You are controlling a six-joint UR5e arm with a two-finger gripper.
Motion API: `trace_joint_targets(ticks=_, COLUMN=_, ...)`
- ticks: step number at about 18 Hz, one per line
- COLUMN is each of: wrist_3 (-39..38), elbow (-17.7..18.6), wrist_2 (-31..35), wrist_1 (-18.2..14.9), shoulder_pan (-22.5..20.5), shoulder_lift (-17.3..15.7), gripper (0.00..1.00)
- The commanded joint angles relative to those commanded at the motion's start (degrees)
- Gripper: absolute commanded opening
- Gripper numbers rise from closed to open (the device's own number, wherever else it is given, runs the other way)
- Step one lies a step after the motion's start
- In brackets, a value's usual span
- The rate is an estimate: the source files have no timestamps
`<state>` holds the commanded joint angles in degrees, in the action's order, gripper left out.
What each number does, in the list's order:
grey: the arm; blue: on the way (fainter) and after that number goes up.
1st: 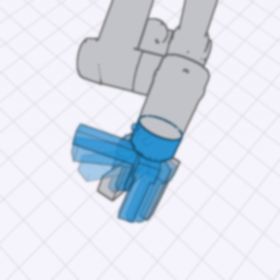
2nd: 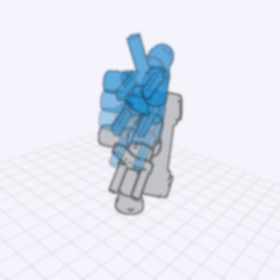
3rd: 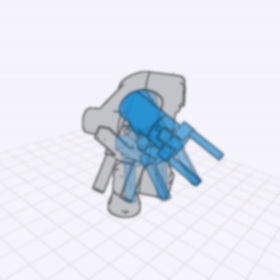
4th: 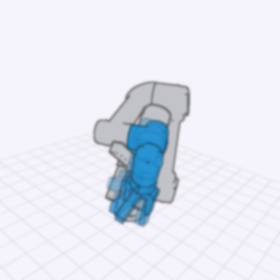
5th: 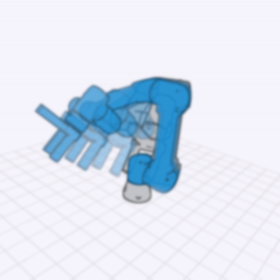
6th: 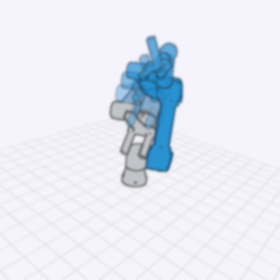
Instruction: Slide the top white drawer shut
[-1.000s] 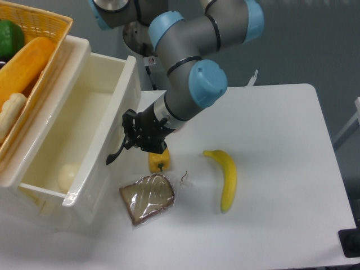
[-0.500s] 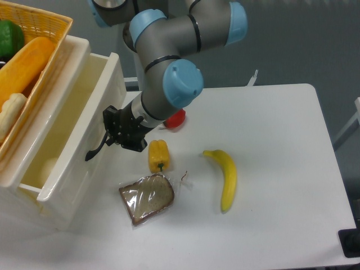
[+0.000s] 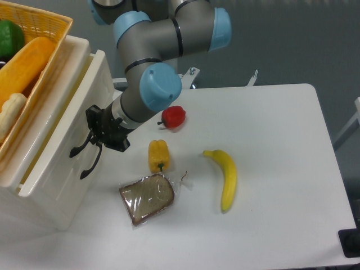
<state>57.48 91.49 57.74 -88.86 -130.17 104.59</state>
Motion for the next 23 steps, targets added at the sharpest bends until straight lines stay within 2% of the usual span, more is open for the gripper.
trace_joint_targets(ticks=7, wrist_3=0.00, elbow=-0.09, wrist_2=0.00, wrist_1=0.00, shoulder_pan=0.00, shoulder_lift=-0.18, gripper=0.11)
trace_joint_targets(ticks=10, wrist_3=0.44, elbow=-0.61, wrist_2=0.09, wrist_1=0.17, shoulder_pan=-1.14, shoulder_lift=0.26, gripper=0.16)
trace_joint_targets(ticks=11, wrist_3=0.70, elbow=-0.61, wrist_2=0.09, wrist_1=0.52, shoulder_pan=-2.36, shoulder_lift=0.35, gripper=0.23)
trace_joint_targets(ticks=13, wrist_3=0.70, elbow=-0.70, wrist_2=0.26, wrist_1=2.89, shoulder_pan=-4.65, shoulder_lift=0.53, gripper=0.25)
trace_joint_targets(ticks=16, wrist_3=0.62, elbow=-0.79, wrist_2=0.70, wrist_1=7.63, shoulder_pan=-8.60, shoulder_lift=1.23, gripper=0.35)
trace_joint_targets(ticks=17, wrist_3=0.53, elbow=-1.14, wrist_2=0.96, wrist_1=9.47, shoulder_pan=-9.74, shoulder_lift=1.75, gripper=0.45)
trace_joint_targets(ticks=20, wrist_3=0.53, elbow=-2.10, wrist_2=3.07, wrist_1=12.91, shoulder_pan=-14.84, shoulder_lift=2.90, gripper=0.56)
trace_joint_targets(ticks=23, wrist_3=0.62, elbow=-2.81, wrist_2=5.09, wrist_1=15.81, shoulder_pan=-18.53, shoulder_lift=4.13, gripper=0.79)
